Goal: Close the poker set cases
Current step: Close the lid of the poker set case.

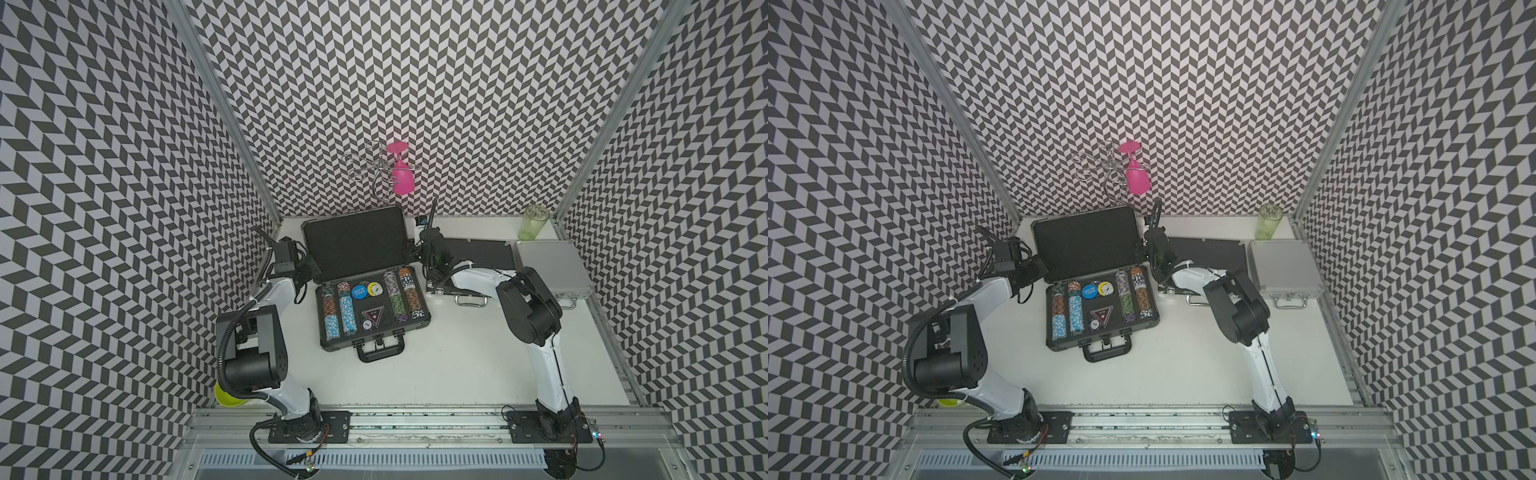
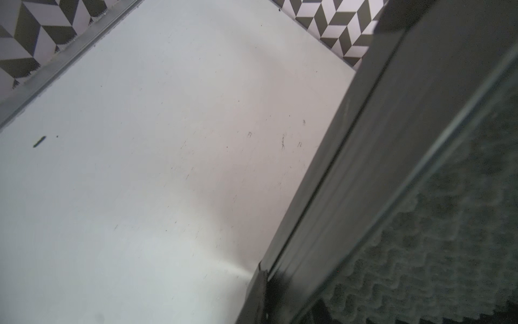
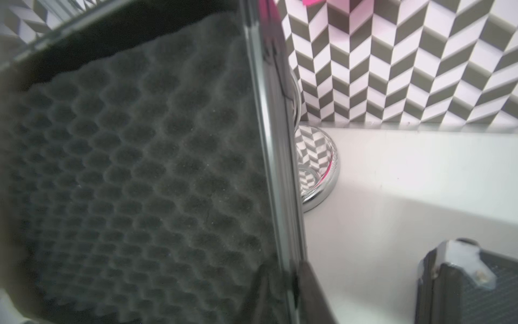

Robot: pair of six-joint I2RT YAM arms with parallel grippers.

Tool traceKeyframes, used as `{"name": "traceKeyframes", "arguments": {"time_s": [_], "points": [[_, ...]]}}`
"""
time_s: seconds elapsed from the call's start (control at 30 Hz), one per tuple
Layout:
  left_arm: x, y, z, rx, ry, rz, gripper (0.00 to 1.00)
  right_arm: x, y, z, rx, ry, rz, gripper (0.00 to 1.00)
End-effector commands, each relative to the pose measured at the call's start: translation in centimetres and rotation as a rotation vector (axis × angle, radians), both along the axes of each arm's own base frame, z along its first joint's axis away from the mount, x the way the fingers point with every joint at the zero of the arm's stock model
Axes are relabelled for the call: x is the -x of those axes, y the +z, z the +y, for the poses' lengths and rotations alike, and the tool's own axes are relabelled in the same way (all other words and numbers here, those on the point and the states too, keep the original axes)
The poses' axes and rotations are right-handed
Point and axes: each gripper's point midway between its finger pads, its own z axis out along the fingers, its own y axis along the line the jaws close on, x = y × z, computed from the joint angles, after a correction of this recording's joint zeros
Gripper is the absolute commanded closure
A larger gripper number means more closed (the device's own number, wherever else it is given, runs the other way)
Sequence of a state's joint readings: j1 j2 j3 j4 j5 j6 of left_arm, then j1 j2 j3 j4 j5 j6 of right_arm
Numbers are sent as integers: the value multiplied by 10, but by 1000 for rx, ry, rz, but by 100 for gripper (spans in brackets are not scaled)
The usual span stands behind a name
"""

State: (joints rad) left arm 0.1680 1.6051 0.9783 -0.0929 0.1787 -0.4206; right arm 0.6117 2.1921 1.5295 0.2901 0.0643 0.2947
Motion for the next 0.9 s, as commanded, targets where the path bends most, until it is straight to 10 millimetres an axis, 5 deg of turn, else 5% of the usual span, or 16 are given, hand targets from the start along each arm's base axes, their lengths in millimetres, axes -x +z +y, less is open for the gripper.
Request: {"name": "traceKeyframes", "arguments": {"time_s": [0.0,0.33,0.6,0.7,0.87], "points": [[-17,73,-30,90,-104,-219,76,4,27,10,-74,57,-124,94],[-5,85,-18,80,-74,-218,61,34,59,1,-135,123,-308,100],[19,91,45,120,165,-248,58,69,80,-11,-183,182,-463,100],[9,95,53,156,152,-278,58,80,84,-17,-192,190,-506,100],[-32,96,21,281,-72,-254,61,92,87,-23,-211,202,-558,100]]}}
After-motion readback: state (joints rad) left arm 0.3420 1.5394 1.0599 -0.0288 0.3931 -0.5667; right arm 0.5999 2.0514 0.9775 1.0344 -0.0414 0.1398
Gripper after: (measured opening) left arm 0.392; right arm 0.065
